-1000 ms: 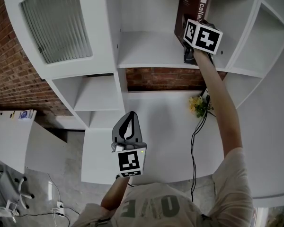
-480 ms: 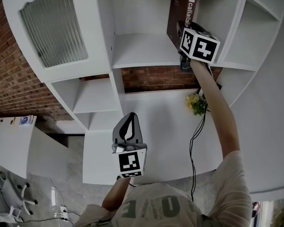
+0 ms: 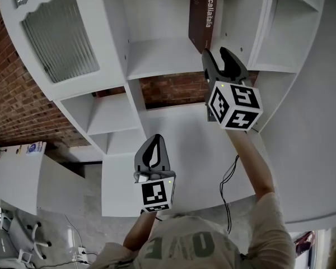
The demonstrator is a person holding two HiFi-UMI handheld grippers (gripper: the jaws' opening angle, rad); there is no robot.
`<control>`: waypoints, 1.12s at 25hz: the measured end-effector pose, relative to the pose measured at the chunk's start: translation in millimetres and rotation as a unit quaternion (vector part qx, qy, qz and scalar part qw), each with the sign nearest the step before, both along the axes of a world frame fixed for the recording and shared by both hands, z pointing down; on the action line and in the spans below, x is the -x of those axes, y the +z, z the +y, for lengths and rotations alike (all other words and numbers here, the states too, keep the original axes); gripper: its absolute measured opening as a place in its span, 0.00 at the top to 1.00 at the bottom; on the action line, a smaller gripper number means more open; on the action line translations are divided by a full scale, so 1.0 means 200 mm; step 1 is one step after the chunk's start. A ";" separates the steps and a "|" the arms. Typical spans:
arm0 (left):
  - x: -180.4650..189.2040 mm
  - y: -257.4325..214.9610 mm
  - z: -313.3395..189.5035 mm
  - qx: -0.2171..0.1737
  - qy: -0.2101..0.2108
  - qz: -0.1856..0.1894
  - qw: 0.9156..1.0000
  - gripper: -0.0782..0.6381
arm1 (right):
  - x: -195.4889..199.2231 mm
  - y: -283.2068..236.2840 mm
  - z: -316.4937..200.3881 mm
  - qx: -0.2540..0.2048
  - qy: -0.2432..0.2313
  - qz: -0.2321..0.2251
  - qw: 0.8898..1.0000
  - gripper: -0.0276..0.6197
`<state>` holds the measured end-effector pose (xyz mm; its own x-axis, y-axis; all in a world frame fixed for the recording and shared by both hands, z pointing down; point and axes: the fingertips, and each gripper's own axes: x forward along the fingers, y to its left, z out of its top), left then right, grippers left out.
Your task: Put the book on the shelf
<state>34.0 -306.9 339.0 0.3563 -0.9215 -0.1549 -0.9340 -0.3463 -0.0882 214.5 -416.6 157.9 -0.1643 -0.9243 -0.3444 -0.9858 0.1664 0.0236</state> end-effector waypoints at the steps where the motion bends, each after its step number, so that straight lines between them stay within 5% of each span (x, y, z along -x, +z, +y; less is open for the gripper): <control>1: 0.00 0.00 0.01 0.000 0.000 0.001 1.000 0.87 | 0.02 0.02 0.08 -0.015 -0.001 0.007 1.000 0.66; 5: 0.01 0.01 0.04 -0.003 -0.002 0.014 1.000 0.87 | 0.07 0.17 0.39 -0.055 -0.001 0.020 0.998 0.67; 9: 0.01 0.00 0.08 -0.011 0.004 0.018 1.000 0.87 | 0.09 0.41 0.68 -0.073 0.008 0.021 0.997 0.90; 18: -0.04 -0.03 0.16 -0.032 0.020 0.022 0.999 0.87 | 0.15 0.87 0.85 0.025 0.024 0.052 0.998 0.93; 28: 0.01 -0.03 0.18 -0.039 0.011 0.028 0.999 0.87 | 0.18 0.90 0.88 0.037 0.024 0.064 0.997 0.93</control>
<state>32.6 -271.0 332.8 0.3650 -0.8976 -0.2471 -0.9305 -0.3608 -0.0637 179.0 -239.7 338.6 -0.1573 -0.9541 -0.2547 -0.9823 0.1247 0.1396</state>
